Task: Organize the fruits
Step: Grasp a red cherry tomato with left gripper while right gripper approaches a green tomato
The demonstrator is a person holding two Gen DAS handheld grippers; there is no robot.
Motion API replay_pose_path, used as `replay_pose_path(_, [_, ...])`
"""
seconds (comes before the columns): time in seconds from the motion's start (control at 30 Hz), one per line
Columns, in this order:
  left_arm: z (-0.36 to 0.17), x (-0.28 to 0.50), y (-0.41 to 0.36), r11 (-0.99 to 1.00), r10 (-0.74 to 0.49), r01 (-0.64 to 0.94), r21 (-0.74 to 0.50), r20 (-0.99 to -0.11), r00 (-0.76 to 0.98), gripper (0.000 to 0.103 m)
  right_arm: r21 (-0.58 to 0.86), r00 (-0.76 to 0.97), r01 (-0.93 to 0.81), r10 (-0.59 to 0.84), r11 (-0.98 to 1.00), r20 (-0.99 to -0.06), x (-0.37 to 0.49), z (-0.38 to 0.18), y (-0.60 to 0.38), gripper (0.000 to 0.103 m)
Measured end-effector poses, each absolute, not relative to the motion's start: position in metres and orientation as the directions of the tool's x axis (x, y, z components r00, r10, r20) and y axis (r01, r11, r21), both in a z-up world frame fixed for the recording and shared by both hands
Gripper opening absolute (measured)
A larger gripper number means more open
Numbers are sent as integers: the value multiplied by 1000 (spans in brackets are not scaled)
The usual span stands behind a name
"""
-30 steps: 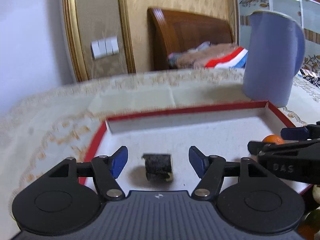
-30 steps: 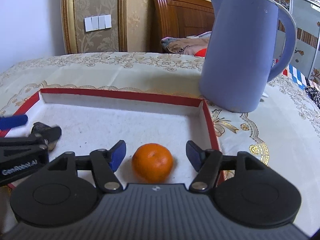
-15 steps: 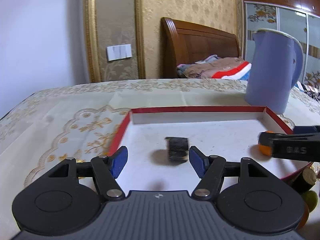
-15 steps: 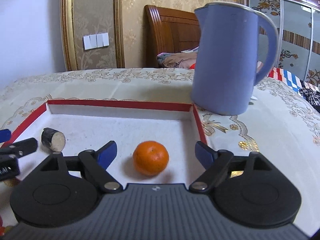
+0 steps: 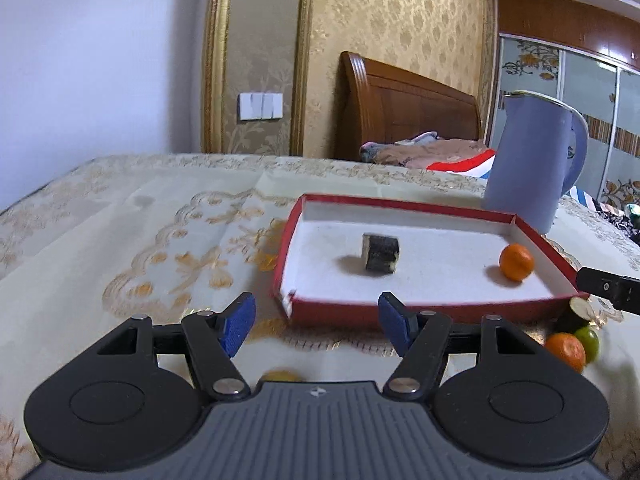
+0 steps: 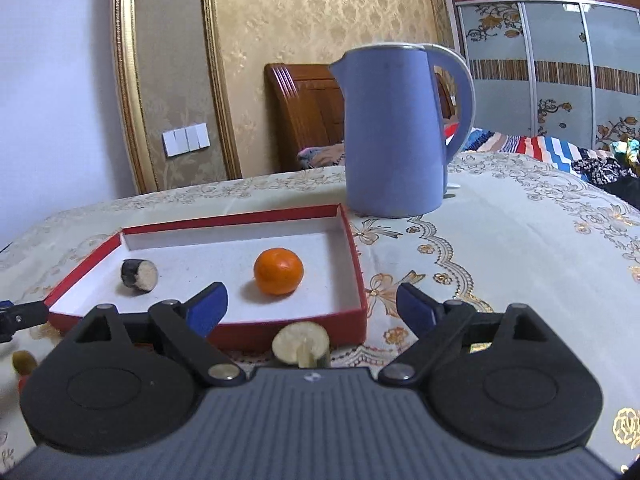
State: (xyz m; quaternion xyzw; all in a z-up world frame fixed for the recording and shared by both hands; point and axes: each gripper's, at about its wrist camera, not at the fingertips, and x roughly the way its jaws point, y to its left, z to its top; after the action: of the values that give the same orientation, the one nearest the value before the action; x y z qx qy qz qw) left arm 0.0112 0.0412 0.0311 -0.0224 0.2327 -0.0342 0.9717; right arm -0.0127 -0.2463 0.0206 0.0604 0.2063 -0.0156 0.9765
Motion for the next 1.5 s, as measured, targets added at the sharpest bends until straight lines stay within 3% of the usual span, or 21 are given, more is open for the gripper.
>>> replay_pose_path(0.13, [31,-11,46,996,-94,81,-48,-437,894,67,153,906,35,33,988,-421,-25,13,-253,91])
replay_pose_path(0.27, [18,-26,46,996,-77,88,3,-450,889,67,215,914,59,33,975,-404,-28,12,-263,98])
replay_pose_path(0.37, [20,-30,55,997,-82,68,-47,-455,886,67,215,911,59,36,975,-411,-27,11,-263,98])
replay_pose_path(0.63, [8,-31,41,991,-114,137,-2,-568,815,67,233,907,65,40,970,-419,-27,9,-266,98])
replay_pose_path(0.83, [6,-23,32,988,-81,144,63,-581,810,67,245,905,71,41,967,-423,-26,8,-268,101])
replay_pose_path(1.0, [5,-12,34,986,-113,163,26,-608,786,67,248,904,77,37,966,-425,-26,8,-268,101])
replay_pose_path(1.5, [5,-11,26,983,-119,177,38,-600,791,66,263,894,101,28,960,-446,-24,6,-272,103])
